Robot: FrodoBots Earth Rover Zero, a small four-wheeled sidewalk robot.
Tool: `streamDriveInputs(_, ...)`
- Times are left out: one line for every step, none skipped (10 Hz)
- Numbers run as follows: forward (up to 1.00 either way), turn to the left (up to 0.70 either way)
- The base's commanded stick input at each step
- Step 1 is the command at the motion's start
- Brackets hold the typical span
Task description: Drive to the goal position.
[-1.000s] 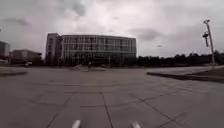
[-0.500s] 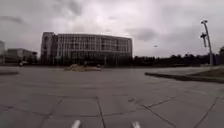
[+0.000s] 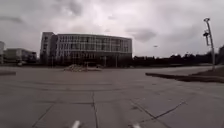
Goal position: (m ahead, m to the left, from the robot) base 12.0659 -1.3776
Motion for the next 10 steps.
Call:
streamDriveInputs(0.70, 0.00)
streamDriveInputs(0.70, 0.00)
streamDriveInputs(0.70, 0.00)
streamDriveInputs(0.70, 0.00)
streamDriveInputs(0.70, 0.00)
streamDriveInputs(0.70, 0.00)
streamDriveInputs(0.70, 0.00)
streamDriveInputs(0.70, 0.00)
streamDriveInputs(0.70, 0.00)
streamDriveInputs(0.70, 0.00)
